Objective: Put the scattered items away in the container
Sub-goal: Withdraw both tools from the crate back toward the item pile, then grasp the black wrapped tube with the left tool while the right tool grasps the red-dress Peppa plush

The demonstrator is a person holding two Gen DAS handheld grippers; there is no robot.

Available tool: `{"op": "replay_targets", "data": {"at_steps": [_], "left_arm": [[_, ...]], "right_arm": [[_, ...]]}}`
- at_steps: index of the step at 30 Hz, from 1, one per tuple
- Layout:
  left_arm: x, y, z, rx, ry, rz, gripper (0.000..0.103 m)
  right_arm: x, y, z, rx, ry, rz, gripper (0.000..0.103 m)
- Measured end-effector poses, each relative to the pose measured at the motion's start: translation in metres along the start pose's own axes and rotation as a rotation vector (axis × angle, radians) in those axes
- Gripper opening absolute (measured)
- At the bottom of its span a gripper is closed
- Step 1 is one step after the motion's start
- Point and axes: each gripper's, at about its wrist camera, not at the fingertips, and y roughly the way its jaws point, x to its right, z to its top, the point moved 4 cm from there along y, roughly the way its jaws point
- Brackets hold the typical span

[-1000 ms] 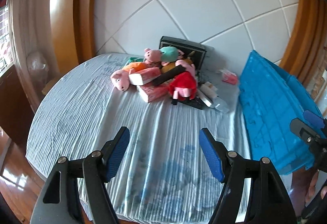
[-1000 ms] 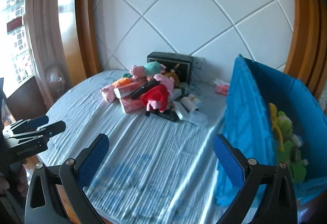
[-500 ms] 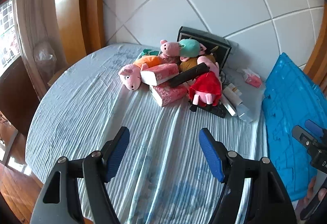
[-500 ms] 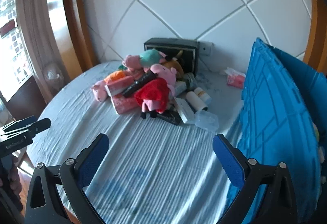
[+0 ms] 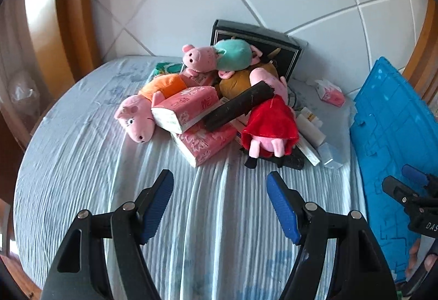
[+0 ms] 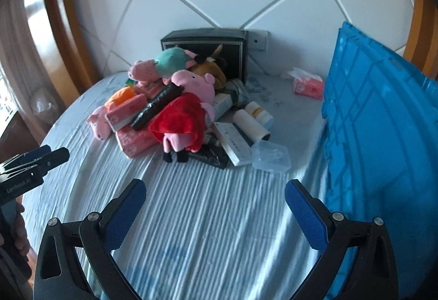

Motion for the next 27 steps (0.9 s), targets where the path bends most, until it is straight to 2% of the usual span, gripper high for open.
{"op": "replay_targets", "data": {"at_steps": [10, 19, 24, 25, 26, 27], "left_arm": [[-0.01, 0.087, 0.033, -0.074, 0.024, -0.003, 0.07], [0.019, 0.169, 0.077, -0.076, 0.174, -0.031, 0.07], [0.036, 0.217, 0.086, -0.117, 0.251, -0.054, 0.07], [0.036, 0.225, 0.087, -0.122, 0.257, -0.047, 0.069], [0.035, 0.229, 0.087, -0.121, 0.254, -0.051, 0.062], [0.033, 0.233, 0.089, -0.121, 0.245, -0.063, 0.061]], "right_arm": [[0.006, 0.085, 0.023, -0.105, 0.041, -0.035, 0.103], [-0.014, 0.143, 0.066, -0.106, 0.022, 0.028, 0.103], [-0.022, 0.168, 0.084, -0.115, 0.037, 0.05, 0.103], [-0.024, 0.174, 0.088, -0.117, 0.045, 0.057, 0.103], [-0.027, 0.182, 0.091, -0.123, 0.046, 0.06, 0.103], [-0.029, 0.187, 0.093, -0.127, 0.045, 0.06, 0.103]]}}
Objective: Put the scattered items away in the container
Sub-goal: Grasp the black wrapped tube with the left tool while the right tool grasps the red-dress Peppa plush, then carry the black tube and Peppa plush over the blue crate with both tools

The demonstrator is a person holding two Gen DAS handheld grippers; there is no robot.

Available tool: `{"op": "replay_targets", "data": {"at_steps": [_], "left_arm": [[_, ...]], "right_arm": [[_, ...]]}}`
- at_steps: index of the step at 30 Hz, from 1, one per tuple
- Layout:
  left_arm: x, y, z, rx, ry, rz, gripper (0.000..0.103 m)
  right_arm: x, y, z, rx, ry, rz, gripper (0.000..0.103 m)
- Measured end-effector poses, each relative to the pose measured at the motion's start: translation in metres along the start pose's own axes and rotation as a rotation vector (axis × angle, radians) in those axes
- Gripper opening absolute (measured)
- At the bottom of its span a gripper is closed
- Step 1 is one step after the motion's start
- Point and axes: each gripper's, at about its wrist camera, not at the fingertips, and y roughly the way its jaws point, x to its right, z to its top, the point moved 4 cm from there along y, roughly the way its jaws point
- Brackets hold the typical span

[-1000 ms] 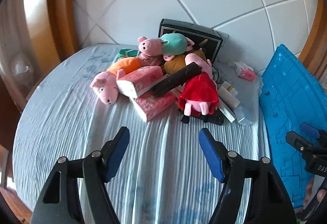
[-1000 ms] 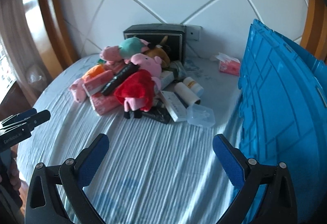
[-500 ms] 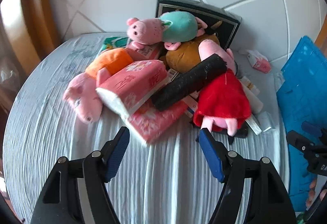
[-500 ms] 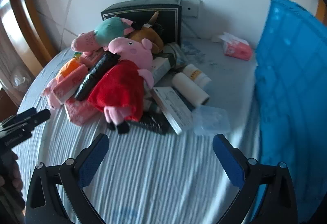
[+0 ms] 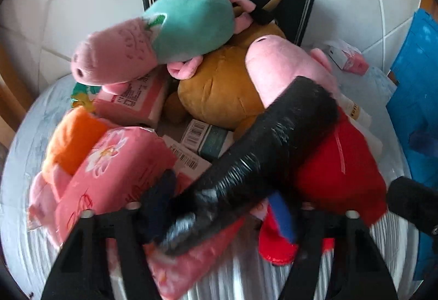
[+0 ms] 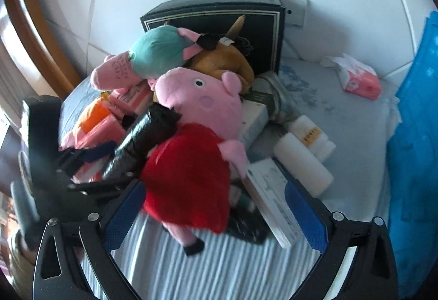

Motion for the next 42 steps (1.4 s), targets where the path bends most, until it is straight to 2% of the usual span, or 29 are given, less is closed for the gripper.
{"op": "replay_targets", "data": {"at_steps": [5, 12, 14, 17, 21, 30, 42], "left_arm": [[-0.003, 0.001, 0.002, 0.043, 0.016, -0.003, 0.057], [-0.004, 0.008, 0.005, 0.046, 0.023, 0.024, 0.053], [-0.003, 0.01, 0.006, 0.045, 0.029, 0.036, 0.051], [-0.003, 0.006, 0.004, 0.039, 0.019, 0.033, 0.046], [-0.003, -0.008, 0.001, 0.039, -0.002, 0.026, 0.032], [0.01, -0.066, -0.009, 0.084, -0.018, 0.021, 0.031], [0.019, -0.203, -0.014, 0.275, -0.02, 0.056, 0.031]], "right_arm": [[-0.009, 0.037, 0.011, -0.045, 0.028, 0.033, 0.103], [-0.014, 0.079, 0.016, -0.093, 0.057, 0.063, 0.102], [-0.011, 0.087, 0.018, -0.102, 0.07, 0.079, 0.09], [-0.013, 0.086, 0.018, -0.089, 0.058, 0.078, 0.082], [-0.008, 0.07, 0.014, -0.066, 0.064, 0.087, 0.077], [-0.006, 0.011, 0.01, 0.006, 0.046, 0.084, 0.076], [-0.039, -0.115, 0.008, 0.202, -0.035, 0.075, 0.076]]}}
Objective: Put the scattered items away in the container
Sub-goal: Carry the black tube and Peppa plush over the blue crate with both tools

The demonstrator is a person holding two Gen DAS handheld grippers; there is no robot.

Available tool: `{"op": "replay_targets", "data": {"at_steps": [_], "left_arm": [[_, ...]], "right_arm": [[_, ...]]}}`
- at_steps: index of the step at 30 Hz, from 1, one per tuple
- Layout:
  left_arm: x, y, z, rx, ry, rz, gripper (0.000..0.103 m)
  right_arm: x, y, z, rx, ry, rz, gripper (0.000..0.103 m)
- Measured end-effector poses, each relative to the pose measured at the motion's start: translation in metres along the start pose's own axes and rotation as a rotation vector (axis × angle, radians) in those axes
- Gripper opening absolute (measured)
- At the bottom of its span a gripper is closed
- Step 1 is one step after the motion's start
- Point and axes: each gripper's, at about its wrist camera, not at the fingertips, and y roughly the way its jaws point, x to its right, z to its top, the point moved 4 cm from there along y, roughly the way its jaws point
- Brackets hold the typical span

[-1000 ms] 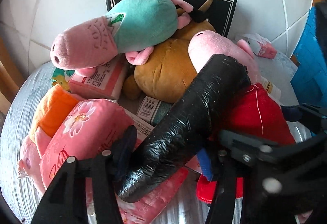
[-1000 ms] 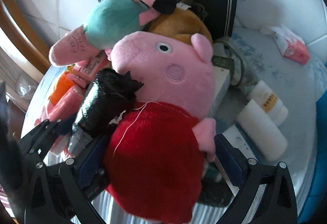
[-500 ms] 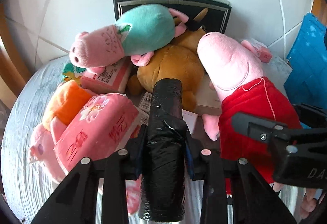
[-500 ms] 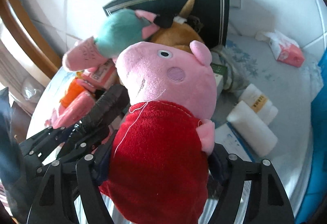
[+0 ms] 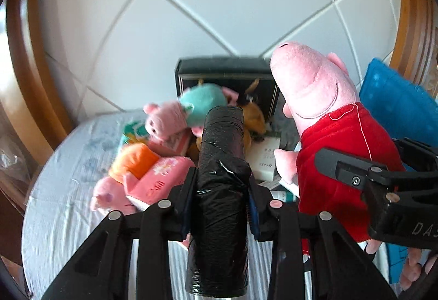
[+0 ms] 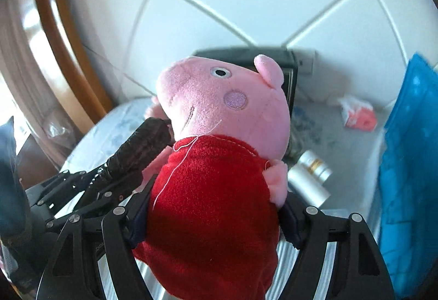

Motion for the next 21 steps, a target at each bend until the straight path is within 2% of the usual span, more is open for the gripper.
{"op": "replay_targets", "data": {"at_steps": [12, 21], "left_arm": [[0.025, -0.128, -0.011, 0.151, -0.014, 0.061, 0.031], [0.069, -0.182, -0.045, 0.172, -0.031, 0.078, 0.031]], "right_arm": [[-0.024, -0.14, -0.015, 0.191, -0.06, 0.018, 0.076], [-0.007, -0.213, -0.051, 0.253, -0.103, 0.03, 0.076]]}}
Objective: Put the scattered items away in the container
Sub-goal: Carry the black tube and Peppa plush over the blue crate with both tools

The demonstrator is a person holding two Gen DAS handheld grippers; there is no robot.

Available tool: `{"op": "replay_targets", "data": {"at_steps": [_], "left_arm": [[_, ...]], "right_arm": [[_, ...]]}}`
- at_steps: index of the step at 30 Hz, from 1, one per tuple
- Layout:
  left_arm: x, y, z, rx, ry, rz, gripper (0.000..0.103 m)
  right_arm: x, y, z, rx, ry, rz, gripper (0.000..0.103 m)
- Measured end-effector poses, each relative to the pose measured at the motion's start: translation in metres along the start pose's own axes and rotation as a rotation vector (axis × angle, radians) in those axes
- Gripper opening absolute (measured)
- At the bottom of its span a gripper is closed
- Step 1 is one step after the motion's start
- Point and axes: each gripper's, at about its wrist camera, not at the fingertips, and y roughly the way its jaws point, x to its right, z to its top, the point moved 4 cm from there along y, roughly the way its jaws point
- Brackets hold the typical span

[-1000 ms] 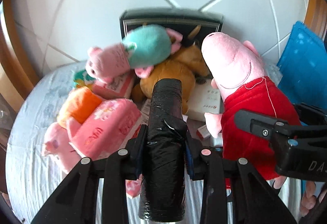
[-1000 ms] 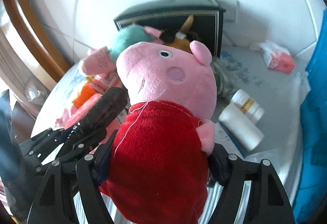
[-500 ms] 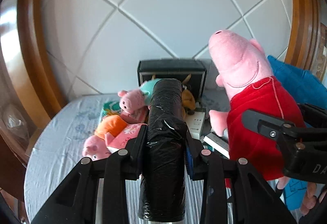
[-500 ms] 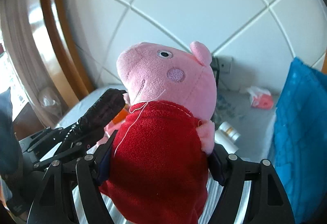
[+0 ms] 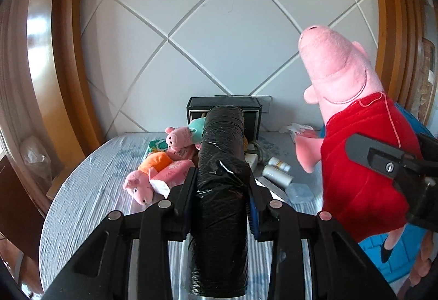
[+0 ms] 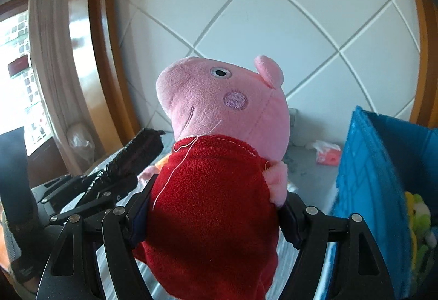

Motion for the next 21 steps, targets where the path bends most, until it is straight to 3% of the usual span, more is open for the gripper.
{"op": "replay_targets", "data": {"at_steps": [12, 21], "left_arm": [[0.019, -0.06, -0.017, 0.055, 0.029, -0.115, 0.031], [0.063, -0.081, -0.02, 0.065, 0.068, -0.185, 0.031]], "right_arm": [[-0.002, -0.085, -0.023, 0.064, 0.024, -0.131, 0.076], [0.015, -0.134, -0.037, 0.086, 0.046, -0.214, 0.076]]}}
